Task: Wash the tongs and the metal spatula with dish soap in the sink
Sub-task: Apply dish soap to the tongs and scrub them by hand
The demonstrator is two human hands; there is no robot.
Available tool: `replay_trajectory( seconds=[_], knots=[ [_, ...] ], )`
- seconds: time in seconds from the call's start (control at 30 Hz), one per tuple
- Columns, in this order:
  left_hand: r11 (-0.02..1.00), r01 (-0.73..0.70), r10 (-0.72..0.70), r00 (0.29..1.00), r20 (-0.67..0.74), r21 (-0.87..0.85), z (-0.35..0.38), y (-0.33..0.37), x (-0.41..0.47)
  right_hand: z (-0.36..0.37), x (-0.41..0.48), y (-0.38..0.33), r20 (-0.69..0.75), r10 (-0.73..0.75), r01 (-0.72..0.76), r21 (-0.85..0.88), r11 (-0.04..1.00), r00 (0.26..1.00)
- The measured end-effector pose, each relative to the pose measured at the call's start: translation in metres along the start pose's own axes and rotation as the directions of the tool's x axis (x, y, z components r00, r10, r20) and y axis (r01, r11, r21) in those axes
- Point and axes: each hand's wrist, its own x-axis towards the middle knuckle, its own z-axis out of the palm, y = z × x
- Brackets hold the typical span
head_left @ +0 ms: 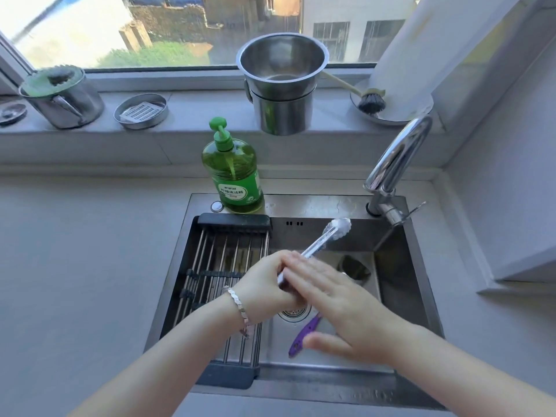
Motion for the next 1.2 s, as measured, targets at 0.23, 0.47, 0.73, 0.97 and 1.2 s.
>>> replay_trajectory(
  seconds=[0.23, 0.47, 0.73, 0.97, 1.2],
  knots=[
    [1.0, -0.012, 0.012, 1.0, 0.021, -0.008, 0.002, -0.002, 0.002, 0.003, 0.001, -0.015, -0.016, 0.032, -0.032, 0.002, 1.0, 0.999],
    [0.999, 0.043, -0.044, 0.999, 0.015, 0.031, 0.001, -0.009, -0.003, -0.005, 0.004, 0.007, -0.079, 0.257, -0.246, 0.121, 0.962, 0.963],
    [0.995, 0.08, -0.083, 0.996, 0.043, 0.061, 0.004, -0.013, -0.004, 0.0, -0.002, 0.025, -0.013, 0.26, -0.259, 0.021, 0.966, 0.966],
    [0.994, 0.097, -0.095, 0.994, 0.044, -0.042, 0.005, -0.017, -0.006, 0.009, 0.0, 0.017, -0.202, 0.08, -0.078, 0.019, 0.997, 0.976],
    [0.999, 0.014, -0.009, 0.993, -0.12, 0.042, 0.005, -0.023, -0.015, -0.005, -0.008, 0.033, -0.242, 0.116, -0.125, -0.021, 0.992, 0.963]
  ],
)
